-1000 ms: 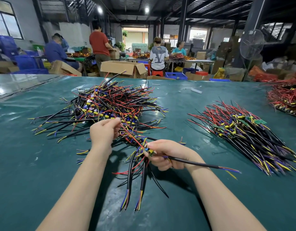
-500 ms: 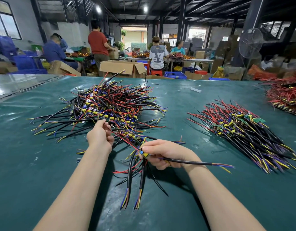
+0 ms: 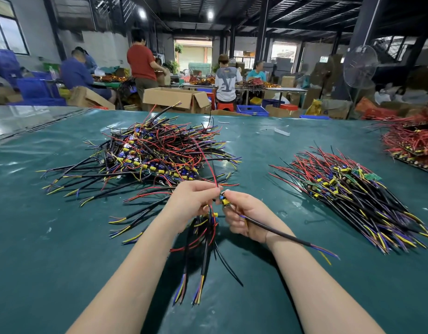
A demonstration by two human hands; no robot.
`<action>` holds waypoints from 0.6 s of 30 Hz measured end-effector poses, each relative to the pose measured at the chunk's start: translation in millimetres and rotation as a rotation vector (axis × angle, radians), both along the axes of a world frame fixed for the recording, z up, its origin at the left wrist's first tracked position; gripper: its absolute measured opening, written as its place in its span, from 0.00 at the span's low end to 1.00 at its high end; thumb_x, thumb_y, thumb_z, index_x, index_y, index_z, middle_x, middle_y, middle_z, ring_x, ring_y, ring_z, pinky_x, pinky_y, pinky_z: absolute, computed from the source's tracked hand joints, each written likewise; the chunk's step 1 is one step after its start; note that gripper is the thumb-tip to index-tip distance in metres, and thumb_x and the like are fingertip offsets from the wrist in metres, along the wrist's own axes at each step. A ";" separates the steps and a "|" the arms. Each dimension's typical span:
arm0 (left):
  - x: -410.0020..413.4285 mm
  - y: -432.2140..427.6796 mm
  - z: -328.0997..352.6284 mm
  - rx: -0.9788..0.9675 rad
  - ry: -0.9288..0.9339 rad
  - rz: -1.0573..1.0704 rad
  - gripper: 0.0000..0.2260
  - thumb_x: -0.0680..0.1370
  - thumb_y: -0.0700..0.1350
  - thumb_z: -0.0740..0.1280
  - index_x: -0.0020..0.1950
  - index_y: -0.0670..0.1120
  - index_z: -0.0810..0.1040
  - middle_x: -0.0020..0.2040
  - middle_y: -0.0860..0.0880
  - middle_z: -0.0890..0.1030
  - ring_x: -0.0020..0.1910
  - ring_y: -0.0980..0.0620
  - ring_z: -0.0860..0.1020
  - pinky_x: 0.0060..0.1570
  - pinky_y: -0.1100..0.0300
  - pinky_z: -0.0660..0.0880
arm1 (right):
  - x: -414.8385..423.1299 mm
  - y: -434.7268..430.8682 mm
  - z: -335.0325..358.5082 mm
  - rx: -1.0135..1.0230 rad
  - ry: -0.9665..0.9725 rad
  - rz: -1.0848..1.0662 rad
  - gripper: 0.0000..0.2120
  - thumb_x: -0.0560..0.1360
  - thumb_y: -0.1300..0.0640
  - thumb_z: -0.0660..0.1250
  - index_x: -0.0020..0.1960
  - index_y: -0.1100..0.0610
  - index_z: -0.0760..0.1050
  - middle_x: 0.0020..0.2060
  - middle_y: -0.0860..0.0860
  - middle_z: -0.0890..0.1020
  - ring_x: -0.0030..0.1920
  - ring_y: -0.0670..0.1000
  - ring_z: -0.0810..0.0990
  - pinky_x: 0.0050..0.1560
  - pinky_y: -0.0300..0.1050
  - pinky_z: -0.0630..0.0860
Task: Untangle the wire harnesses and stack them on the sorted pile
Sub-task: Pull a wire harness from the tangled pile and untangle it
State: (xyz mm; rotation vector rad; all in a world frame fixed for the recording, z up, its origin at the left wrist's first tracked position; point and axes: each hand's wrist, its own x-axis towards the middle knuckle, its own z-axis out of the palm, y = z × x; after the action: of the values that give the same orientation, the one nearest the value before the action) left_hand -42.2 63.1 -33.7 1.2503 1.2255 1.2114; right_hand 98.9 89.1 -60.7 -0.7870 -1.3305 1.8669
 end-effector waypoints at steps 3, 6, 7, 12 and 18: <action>-1.7 -0.2 -3.6 -0.029 -0.003 0.033 0.09 0.75 0.39 0.67 0.35 0.47 0.80 0.24 0.54 0.77 0.29 0.58 0.70 0.24 0.71 0.66 | -0.3 -0.6 -1.2 0.024 -0.016 0.005 0.14 0.79 0.54 0.55 0.40 0.58 0.73 0.18 0.46 0.64 0.16 0.41 0.59 0.19 0.28 0.54; 3.8 1.5 -3.8 -0.042 0.029 0.077 0.10 0.75 0.37 0.66 0.34 0.46 0.78 0.22 0.54 0.74 0.23 0.60 0.68 0.25 0.69 0.63 | 0.2 0.0 -1.3 0.037 -0.042 -0.008 0.15 0.79 0.54 0.56 0.37 0.58 0.74 0.18 0.47 0.63 0.16 0.42 0.59 0.20 0.28 0.53; 5.9 2.0 -3.4 -0.041 0.034 0.104 0.11 0.75 0.37 0.65 0.33 0.45 0.78 0.22 0.53 0.74 0.22 0.60 0.68 0.26 0.68 0.63 | -0.2 0.2 -1.1 0.043 -0.052 -0.008 0.15 0.79 0.54 0.56 0.37 0.58 0.74 0.18 0.47 0.63 0.17 0.42 0.58 0.20 0.29 0.53; 4.1 5.3 0.5 -0.134 -0.276 0.270 0.08 0.76 0.37 0.64 0.36 0.43 0.76 0.22 0.51 0.74 0.23 0.56 0.72 0.24 0.67 0.64 | -8.0 -2.0 -0.1 0.061 -0.077 0.084 0.12 0.76 0.53 0.58 0.39 0.58 0.73 0.18 0.46 0.62 0.17 0.42 0.58 0.21 0.29 0.52; -23.1 7.8 5.6 -0.172 -0.636 0.444 0.08 0.76 0.40 0.66 0.37 0.44 0.78 0.26 0.53 0.77 0.25 0.60 0.75 0.24 0.70 0.70 | -12.8 -5.3 4.8 0.070 -0.067 0.228 0.11 0.70 0.50 0.59 0.41 0.58 0.72 0.18 0.45 0.62 0.17 0.41 0.59 0.19 0.29 0.54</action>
State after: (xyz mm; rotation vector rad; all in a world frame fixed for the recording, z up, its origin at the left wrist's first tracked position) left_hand -65.3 70.9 -28.1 0.4041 1.1096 1.6187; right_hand 86.1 83.8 -55.9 -0.6911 -1.5752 1.9711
